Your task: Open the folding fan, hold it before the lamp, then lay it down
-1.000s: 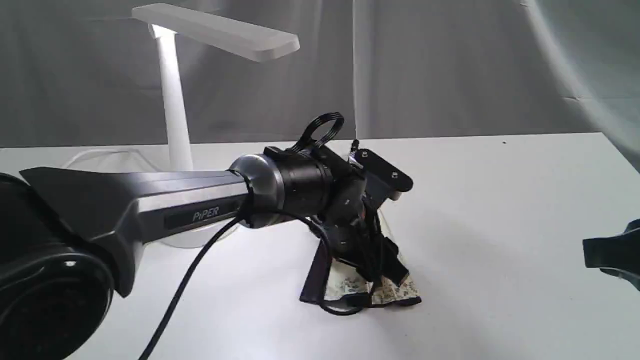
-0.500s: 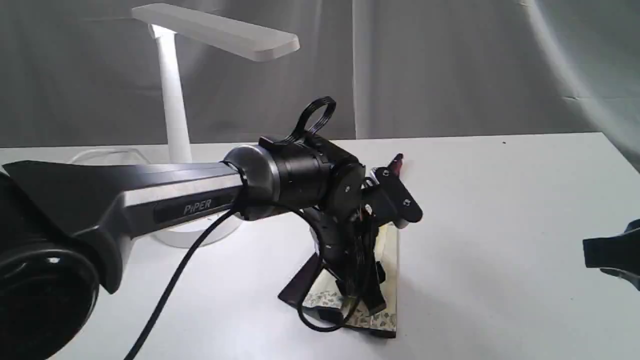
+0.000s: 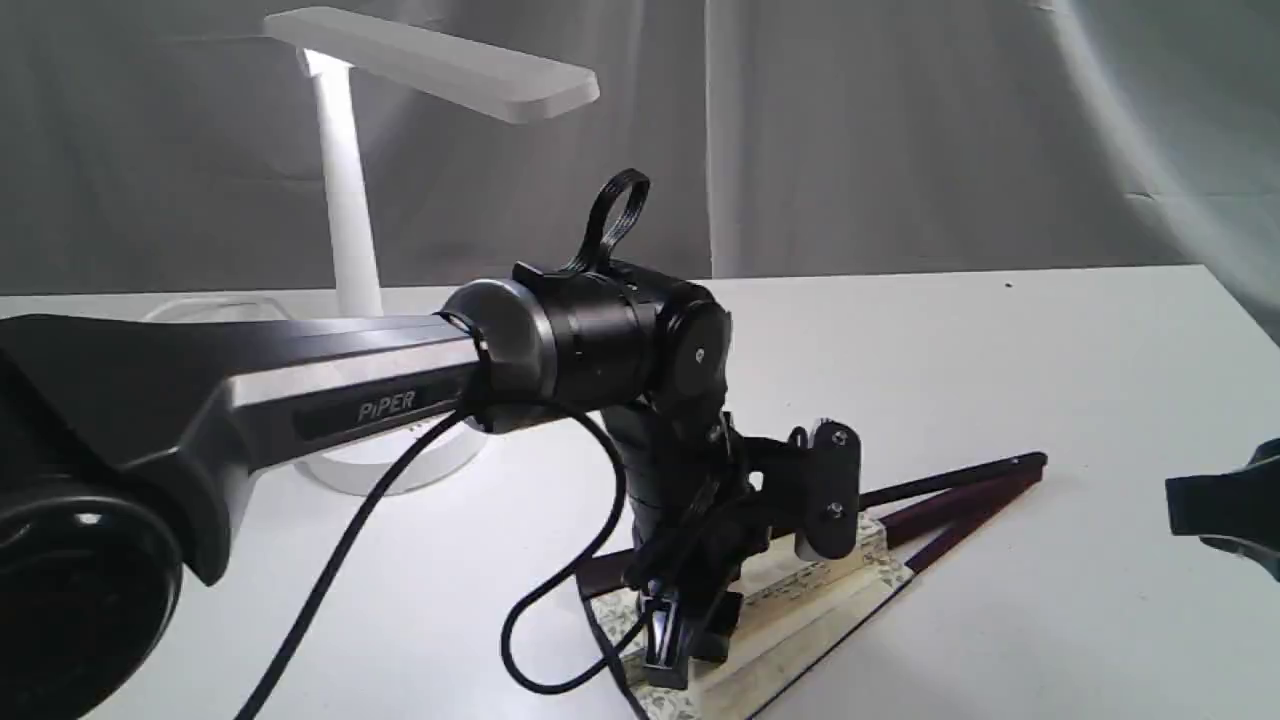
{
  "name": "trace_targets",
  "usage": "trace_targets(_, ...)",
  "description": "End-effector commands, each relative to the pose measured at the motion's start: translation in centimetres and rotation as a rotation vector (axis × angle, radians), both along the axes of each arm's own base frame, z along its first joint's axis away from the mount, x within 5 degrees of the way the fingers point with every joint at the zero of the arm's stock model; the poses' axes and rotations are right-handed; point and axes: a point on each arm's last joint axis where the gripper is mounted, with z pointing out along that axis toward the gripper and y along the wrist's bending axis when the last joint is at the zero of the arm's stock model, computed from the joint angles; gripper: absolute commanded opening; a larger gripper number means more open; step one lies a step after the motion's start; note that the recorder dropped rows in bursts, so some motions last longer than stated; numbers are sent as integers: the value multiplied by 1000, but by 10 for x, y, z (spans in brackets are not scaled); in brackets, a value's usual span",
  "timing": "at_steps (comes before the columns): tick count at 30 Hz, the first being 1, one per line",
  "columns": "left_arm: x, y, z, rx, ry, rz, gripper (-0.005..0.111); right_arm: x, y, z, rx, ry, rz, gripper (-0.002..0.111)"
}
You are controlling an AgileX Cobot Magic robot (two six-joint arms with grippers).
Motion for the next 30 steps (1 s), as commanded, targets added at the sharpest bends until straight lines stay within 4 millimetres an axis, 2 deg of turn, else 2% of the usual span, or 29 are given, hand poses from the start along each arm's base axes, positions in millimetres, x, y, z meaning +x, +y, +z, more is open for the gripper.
trace_targets(1,4,8,0,109,-85,-142,49,2,0,2,-1,-16,-1,30)
trace_targets(8,11,7,1,125,-180,-356,49,2,0,2,-1,-16,-1,30)
trace_targets(11,14,4,2,97,-221,-356,49,2,0,2,-2,-18,-1,30)
trace_targets(16,19,-1,15,38,-304,-332,49,2,0,2,-2,-18,-1,30)
trace_targets(22,19,-4,38,-66,-317,-103,49,1,0,1,-1,-3,2,30)
trace_targets(30,16,-1,60,-198,-213,440,49,-4,1,-3,10,74,12,30)
